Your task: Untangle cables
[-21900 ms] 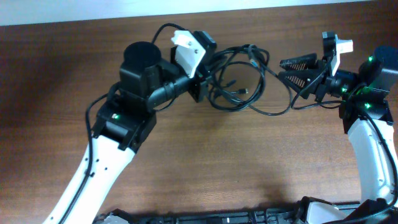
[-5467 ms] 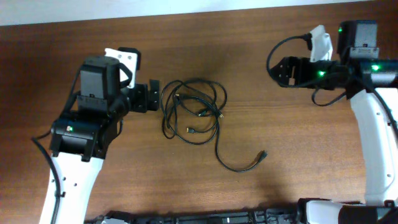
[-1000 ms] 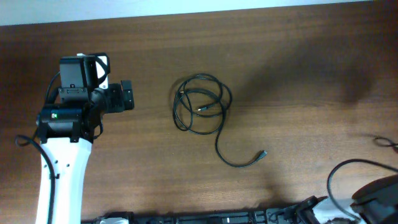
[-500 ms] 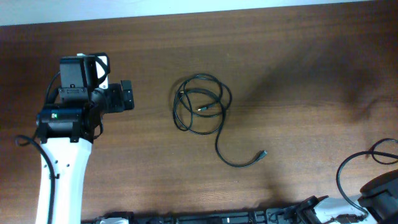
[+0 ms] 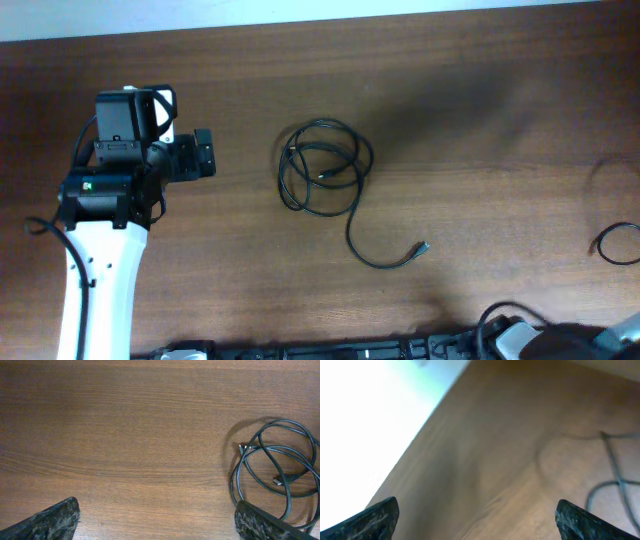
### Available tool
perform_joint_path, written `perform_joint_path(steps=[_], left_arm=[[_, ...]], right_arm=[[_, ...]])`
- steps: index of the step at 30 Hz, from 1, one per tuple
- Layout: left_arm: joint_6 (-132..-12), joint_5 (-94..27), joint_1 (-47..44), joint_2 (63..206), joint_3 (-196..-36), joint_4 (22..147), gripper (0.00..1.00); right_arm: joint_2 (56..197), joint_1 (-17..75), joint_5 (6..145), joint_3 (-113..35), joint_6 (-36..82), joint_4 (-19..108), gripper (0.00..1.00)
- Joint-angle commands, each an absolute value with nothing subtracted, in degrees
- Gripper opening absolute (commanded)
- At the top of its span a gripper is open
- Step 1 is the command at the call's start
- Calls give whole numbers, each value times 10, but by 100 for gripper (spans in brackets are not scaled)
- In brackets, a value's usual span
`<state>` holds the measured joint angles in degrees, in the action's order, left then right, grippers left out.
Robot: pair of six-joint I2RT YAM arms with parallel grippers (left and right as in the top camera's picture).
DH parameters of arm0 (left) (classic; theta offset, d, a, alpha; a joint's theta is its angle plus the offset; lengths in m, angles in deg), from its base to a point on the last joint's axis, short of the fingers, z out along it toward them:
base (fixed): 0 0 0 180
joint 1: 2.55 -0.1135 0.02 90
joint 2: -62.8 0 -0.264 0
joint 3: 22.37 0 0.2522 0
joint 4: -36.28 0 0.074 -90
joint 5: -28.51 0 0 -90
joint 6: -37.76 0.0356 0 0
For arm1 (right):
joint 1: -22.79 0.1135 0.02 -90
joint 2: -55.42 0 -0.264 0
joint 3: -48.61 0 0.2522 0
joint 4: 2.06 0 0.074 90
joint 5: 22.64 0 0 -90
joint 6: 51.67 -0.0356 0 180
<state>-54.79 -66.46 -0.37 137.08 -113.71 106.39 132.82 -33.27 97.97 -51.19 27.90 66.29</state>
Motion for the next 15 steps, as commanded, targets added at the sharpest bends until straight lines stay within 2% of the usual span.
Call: perform_joint_path(steps=[1,9,15], left_arm=[[-539,-669,-6,1371,-1145,1064,99],[-539,-669,-6,1371,-1145,1064,99],[-539,-669,-6,1371,-1145,1064,99]], right_arm=[[1333,-257,991,-516,319,671,99],[1377,-19,986,-516,367,688,99],[1444,119,982,-516,366,690,99]])
